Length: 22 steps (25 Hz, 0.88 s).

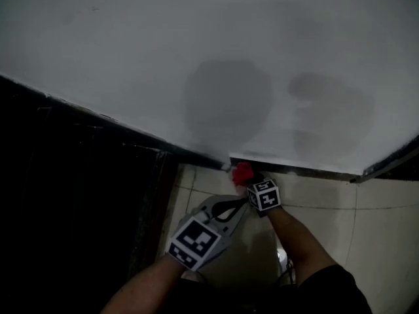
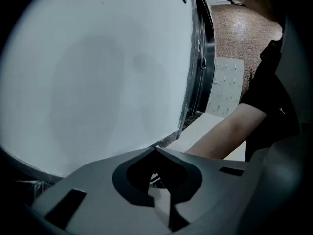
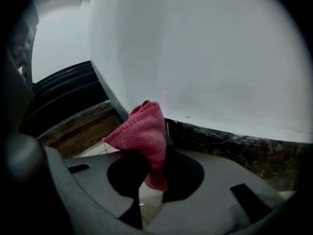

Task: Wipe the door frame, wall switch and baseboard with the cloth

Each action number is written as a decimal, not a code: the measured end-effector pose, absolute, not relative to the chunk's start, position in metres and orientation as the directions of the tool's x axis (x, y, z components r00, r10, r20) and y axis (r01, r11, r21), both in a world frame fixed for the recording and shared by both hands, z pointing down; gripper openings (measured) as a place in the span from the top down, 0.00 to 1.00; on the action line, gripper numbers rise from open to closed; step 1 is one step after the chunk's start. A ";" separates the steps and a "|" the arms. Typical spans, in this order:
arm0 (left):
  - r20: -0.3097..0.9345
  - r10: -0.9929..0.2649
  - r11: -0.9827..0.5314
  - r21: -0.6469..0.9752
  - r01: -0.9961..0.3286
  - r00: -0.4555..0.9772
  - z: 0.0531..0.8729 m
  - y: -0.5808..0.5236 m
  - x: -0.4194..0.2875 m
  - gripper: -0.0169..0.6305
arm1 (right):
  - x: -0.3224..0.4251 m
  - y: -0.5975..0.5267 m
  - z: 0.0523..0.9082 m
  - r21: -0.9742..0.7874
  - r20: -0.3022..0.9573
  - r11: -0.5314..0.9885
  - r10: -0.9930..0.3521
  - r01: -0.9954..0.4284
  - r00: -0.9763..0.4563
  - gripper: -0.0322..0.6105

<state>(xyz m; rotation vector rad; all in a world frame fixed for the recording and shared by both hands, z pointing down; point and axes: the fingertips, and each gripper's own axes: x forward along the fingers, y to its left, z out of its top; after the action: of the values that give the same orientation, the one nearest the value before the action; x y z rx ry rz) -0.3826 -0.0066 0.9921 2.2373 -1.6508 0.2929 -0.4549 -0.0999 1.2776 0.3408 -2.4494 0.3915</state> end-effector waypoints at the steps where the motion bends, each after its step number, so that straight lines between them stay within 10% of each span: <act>1: 0.369 -0.882 -0.258 0.143 -0.956 0.293 0.992 -0.002 -0.388 0.99 | -0.466 -0.100 1.281 -0.193 0.620 0.920 -0.156 -0.342 -0.769 0.86; 22: 0.389 -0.879 -0.244 0.133 -0.961 0.277 0.996 0.004 -0.397 0.99 | -0.435 -0.139 1.296 -0.179 0.678 0.850 -0.258 -0.495 -0.688 0.86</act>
<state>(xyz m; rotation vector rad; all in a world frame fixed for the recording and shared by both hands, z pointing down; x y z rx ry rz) -0.3974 0.0035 0.9961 2.2109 -1.6715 0.3332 -0.4353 -0.1392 1.2963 0.5445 -2.3519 0.4619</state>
